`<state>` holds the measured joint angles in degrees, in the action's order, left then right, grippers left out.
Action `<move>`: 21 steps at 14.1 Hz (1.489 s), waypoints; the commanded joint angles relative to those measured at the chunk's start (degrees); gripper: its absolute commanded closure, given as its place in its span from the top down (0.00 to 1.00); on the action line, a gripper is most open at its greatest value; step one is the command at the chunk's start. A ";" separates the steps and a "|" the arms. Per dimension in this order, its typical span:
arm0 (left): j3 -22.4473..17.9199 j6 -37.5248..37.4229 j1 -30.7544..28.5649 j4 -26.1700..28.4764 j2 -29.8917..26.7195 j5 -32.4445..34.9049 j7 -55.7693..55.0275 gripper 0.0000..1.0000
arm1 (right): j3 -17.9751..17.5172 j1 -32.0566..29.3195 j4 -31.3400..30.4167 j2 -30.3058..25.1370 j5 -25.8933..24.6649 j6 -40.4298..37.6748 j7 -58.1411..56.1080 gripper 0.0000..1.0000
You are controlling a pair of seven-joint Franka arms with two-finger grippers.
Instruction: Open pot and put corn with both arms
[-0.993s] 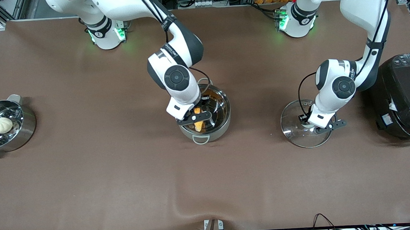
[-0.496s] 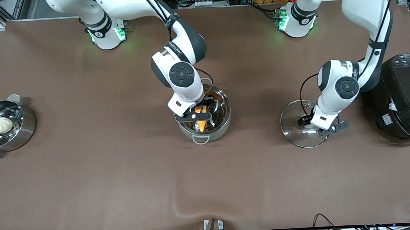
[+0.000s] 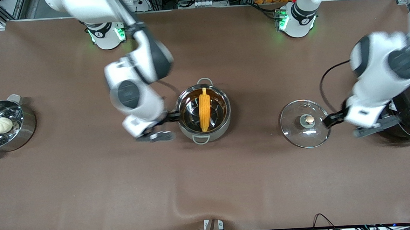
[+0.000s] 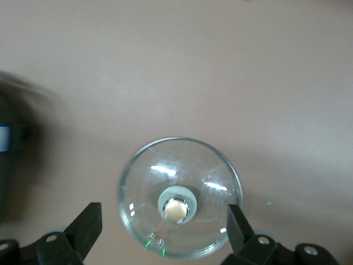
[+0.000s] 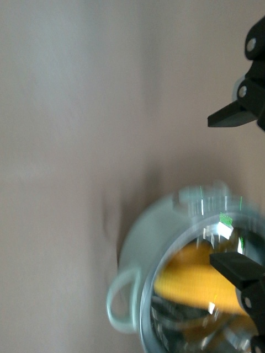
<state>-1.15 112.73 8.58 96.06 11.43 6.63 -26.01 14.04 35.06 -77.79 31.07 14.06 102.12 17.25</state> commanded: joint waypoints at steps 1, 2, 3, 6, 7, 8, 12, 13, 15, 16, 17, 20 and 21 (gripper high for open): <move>0.80 -7.86 -0.41 -8.16 -0.52 0.31 1.40 1.00 | 1.78 -7.78 -3.23 -4.95 -0.44 -4.12 -15.34 1.00; 0.80 -8.92 -0.50 -8.00 -2.88 0.05 2.71 1.00 | 2.13 -10.07 -5.16 -6.71 -1.31 -4.21 -19.84 1.00; 0.62 -9.89 -0.67 -8.00 -4.30 -0.65 4.81 1.00 | 2.83 -11.58 -7.26 -8.38 -3.84 -3.78 -23.80 1.00; 0.53 -12.00 -3.48 -8.00 -6.59 -3.38 10.18 1.00 | 3.45 -17.54 -11.75 -13.21 -6.41 -3.51 -29.02 1.00; 0.10 -12.35 -2.96 -7.65 -7.47 -3.38 10.98 1.00 | 3.37 -19.92 -14.12 -15.58 -6.33 -2.12 -29.03 1.00; 0.01 -14.18 -2.96 -7.73 -7.91 -3.38 11.51 1.00 | 3.45 -21.33 -17.36 -18.30 -6.41 1.03 -28.76 1.00; 0.18 -16.57 -3.75 -7.03 -9.41 -3.64 12.91 1.00 | 4.33 -21.35 -19.41 -24.47 -9.03 -1.39 -18.76 1.00; 0.01 -16.58 -3.75 -6.42 -10.11 -3.73 13.70 1.00 | 4.25 -21.17 -19.15 -25.44 -11.05 -1.84 -18.39 1.00; 0.01 -16.66 -3.75 -5.19 -10.99 -3.82 13.97 1.00 | 4.33 -21.35 -18.36 -26.93 -11.42 -4.29 -19.00 1.00; 0.01 -16.58 -3.84 -4.23 -11.60 -3.82 14.06 1.00 | 4.42 -21.52 -18.18 -28.16 -11.34 -5.08 -19.79 1.00; 0.09 -16.58 -3.84 -4.39 -11.70 -3.82 14.32 1.00 | 4.25 -21.44 -18.27 -29.21 -11.34 -5.44 -20.06 1.00; 0.18 -16.58 -3.75 -4.48 -11.34 -4.26 14.32 1.00 | 1.80 -24.58 -15.91 -30.72 -11.34 -10.43 -19.97 1.00; 0.36 -16.58 -3.75 -4.39 -11.43 -4.35 15.63 1.00 | -1.61 -28.17 -13.90 -30.63 -11.42 -12.72 -19.89 1.00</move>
<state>-1.30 96.39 5.49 90.29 1.53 3.73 -13.11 17.55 12.11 -93.73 1.71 3.78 92.84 -3.18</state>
